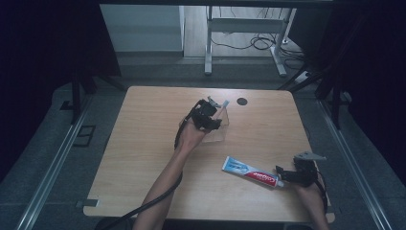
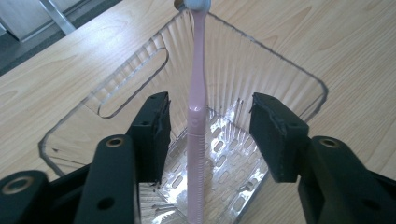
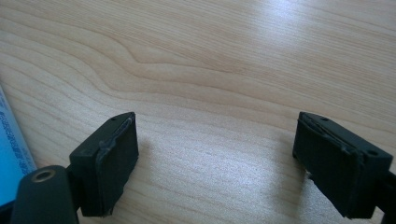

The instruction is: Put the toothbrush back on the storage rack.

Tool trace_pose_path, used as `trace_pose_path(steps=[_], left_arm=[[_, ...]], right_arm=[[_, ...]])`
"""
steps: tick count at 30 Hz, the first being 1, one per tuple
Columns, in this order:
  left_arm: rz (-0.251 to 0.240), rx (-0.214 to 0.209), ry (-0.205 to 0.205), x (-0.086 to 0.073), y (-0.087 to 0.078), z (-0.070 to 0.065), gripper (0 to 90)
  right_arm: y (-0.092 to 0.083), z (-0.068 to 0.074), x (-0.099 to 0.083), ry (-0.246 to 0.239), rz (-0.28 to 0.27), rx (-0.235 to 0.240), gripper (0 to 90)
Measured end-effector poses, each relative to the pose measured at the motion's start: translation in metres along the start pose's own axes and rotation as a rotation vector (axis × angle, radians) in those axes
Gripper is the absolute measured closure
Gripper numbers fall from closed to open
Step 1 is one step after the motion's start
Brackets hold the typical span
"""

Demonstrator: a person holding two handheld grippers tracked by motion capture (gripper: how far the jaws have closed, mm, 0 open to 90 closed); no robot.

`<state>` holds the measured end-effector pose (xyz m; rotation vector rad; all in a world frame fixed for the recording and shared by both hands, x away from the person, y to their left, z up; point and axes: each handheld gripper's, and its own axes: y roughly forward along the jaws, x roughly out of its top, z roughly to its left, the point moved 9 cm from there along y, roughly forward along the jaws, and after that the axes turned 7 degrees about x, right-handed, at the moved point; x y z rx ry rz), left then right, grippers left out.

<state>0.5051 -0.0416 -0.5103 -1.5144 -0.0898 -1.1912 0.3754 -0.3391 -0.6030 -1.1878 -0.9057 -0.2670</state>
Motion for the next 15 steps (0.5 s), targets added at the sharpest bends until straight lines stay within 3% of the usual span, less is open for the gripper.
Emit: trace_pose_path(steps=[6, 15], left_arm=[[-0.016, -0.048, -0.017, 0.003, -0.008, -0.004, 38.1], [-0.042, -0.076, -0.058, 0.005, -0.02, -0.004, 27.8]], right_arm=[[0.0, 0.0, 0.0, 0.0, 0.0, 0.0, 13.8], [0.0, 0.0, 0.0, 0.0, 0.0, 0.0, 13.8]])
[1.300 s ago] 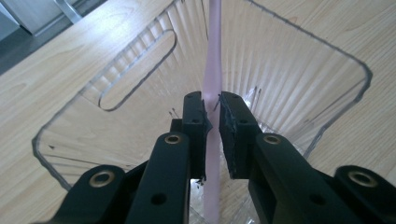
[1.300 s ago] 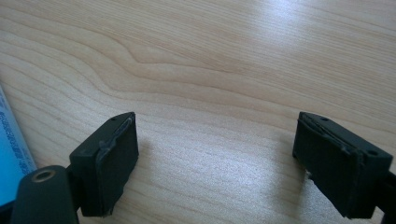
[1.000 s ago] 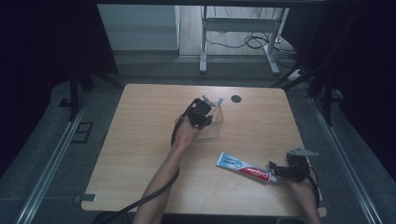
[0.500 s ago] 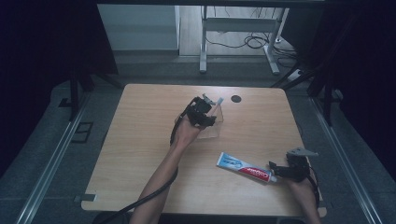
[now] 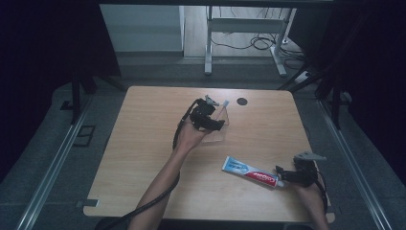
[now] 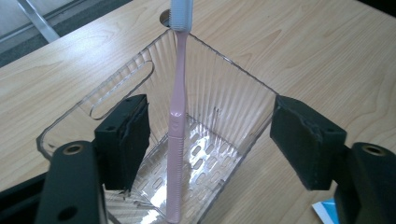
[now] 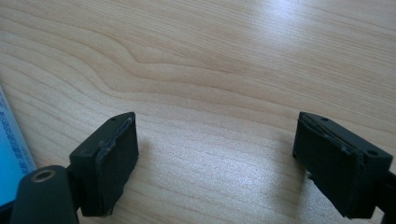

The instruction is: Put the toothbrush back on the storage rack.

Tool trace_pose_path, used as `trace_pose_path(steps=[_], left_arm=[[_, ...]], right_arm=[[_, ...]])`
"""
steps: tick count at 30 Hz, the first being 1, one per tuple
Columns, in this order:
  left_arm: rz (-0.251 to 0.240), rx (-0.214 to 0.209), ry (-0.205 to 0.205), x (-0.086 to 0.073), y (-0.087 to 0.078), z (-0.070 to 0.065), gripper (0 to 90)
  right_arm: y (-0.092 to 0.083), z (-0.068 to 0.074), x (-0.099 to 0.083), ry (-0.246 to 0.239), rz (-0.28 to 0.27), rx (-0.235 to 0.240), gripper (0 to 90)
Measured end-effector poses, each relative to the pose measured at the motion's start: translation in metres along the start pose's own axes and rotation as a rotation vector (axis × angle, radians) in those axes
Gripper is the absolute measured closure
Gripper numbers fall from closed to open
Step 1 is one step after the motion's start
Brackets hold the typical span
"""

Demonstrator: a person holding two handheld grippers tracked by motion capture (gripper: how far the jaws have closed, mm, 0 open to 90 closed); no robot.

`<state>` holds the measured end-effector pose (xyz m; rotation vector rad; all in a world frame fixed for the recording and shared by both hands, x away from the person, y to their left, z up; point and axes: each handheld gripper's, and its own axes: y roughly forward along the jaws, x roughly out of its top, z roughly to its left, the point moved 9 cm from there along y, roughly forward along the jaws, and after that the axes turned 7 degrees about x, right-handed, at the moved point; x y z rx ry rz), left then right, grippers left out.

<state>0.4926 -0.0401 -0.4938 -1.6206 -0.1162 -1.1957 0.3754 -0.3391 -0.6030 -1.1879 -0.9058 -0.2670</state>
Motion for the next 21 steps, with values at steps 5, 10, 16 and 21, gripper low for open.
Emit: trace_pose_path(steps=[5, 10, 16, 21], left_arm=[[-0.006, -0.012, -0.006, -0.002, -0.007, 0.0, 26.5], [-0.003, -0.016, -0.003, -0.006, -0.012, 0.0, 26.4], [-0.003, -0.019, -0.007, -0.011, -0.016, 0.0, 25.3], [-0.005, -0.025, -0.018, -0.015, -0.021, 0.001, 24.8]], right_arm=[[0.0, 0.0, 0.0, 0.0, 0.0, 0.0, 13.8], [0.0, 0.0, 0.0, 0.0, 0.0, 0.0, 13.8], [0.0, 0.0, 0.0, 0.0, 0.0, 0.0, 13.8], [0.0, 0.0, 0.0, 0.0, 0.0, 0.0, 13.8]])
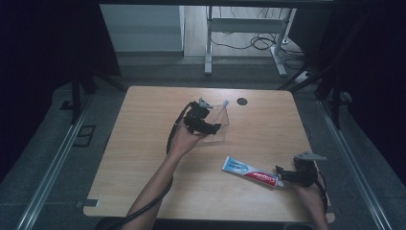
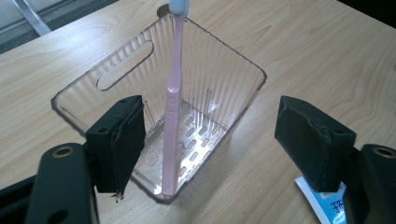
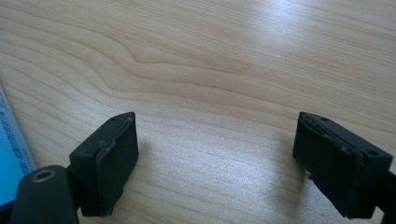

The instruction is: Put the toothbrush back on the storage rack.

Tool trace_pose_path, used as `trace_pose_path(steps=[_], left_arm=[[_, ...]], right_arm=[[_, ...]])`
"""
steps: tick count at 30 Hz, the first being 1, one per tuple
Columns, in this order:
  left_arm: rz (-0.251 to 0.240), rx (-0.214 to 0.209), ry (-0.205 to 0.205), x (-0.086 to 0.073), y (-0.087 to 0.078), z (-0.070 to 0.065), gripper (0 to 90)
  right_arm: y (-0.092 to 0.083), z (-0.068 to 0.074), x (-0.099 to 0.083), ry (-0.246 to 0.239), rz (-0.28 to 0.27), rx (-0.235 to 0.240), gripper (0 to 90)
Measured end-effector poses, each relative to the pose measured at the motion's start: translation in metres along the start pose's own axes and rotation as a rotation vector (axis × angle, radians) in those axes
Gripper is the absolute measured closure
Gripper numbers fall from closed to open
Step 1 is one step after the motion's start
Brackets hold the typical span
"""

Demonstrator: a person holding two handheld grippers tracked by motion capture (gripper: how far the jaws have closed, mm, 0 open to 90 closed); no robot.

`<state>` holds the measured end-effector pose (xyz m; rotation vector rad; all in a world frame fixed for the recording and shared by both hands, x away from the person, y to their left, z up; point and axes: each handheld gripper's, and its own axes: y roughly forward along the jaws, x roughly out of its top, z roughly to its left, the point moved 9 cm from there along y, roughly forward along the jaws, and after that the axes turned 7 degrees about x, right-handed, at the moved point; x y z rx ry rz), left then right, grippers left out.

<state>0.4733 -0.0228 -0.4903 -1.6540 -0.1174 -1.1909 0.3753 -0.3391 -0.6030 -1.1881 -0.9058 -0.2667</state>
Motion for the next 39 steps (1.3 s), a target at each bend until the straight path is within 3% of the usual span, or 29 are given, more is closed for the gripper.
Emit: trace_pose_path(steps=[15, 29, 39], left_arm=[[-0.013, -0.012, -0.048, -0.018, -0.018, 0.012, 24.8], [0.001, 0.005, -0.041, -0.05, -0.024, 0.021, 24.2], [0.007, 0.005, -0.06, -0.069, -0.028, 0.023, 21.5]], right_arm=[[0.0, 0.0, 0.0, 0.0, 0.0, 0.0, 13.8], [0.0, 0.0, 0.0, 0.001, 0.001, 0.0, 13.8], [0.0, 0.0, 0.0, -0.001, -0.002, 0.0, 13.8]])
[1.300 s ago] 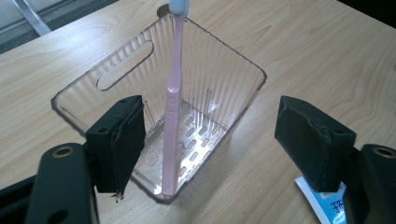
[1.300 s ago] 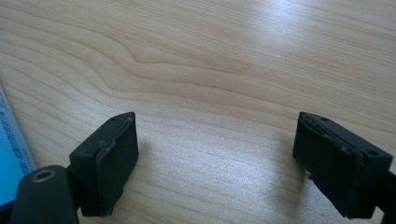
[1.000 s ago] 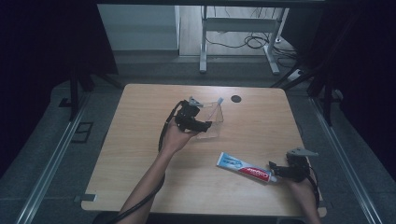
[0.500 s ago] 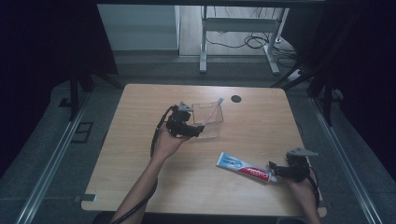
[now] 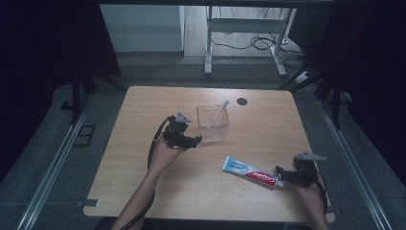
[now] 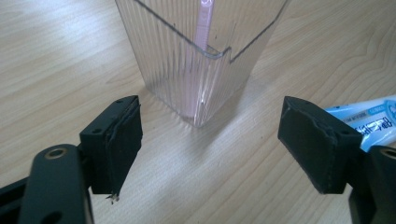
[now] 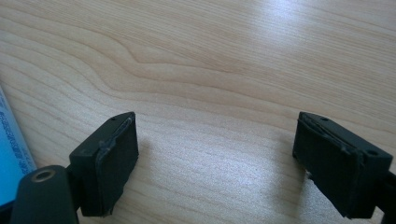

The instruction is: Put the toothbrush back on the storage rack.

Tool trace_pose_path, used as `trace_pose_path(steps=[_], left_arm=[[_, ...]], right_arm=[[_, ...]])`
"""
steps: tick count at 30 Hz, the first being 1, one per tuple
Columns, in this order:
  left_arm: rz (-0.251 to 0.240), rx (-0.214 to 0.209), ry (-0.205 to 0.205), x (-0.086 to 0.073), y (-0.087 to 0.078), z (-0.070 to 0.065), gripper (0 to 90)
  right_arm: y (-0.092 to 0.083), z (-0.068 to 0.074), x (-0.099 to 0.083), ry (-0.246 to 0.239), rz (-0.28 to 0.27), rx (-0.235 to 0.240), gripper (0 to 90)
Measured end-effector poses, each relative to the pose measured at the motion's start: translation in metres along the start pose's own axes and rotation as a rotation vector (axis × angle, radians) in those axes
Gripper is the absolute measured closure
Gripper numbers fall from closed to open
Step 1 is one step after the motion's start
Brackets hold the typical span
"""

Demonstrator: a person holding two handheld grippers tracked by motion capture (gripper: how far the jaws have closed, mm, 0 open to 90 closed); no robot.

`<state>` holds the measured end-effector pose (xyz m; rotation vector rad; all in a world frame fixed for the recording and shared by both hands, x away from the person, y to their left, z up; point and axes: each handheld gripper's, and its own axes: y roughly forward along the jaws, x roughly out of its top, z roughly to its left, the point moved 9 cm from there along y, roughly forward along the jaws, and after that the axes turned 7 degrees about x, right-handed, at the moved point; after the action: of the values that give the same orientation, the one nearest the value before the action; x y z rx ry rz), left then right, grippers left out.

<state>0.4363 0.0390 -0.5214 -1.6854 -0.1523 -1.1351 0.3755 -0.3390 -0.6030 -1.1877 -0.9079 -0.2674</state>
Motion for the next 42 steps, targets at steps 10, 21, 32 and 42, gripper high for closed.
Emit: trace_pose_path(steps=[10, 21, 32, 42], left_arm=[[0.014, -0.011, -0.007, -0.02, -0.004, -0.001, 17.4], [0.052, -0.006, -0.014, -0.055, -0.002, -0.002, 15.0], [0.073, 0.022, 0.031, -0.074, -0.004, -0.008, 14.4], [0.086, 0.031, 0.04, -0.089, -0.004, -0.011, 14.3]], right_arm=[[0.0, 0.0, 0.0, 0.0, 0.001, 0.0, 13.8], [0.0, 0.0, 0.0, 0.002, 0.0, 0.0, 13.8], [0.0, 0.0, 0.0, 0.005, 0.001, -0.002, 13.8], [0.0, 0.0, 0.0, 0.006, 0.0, -0.004, 13.8]])
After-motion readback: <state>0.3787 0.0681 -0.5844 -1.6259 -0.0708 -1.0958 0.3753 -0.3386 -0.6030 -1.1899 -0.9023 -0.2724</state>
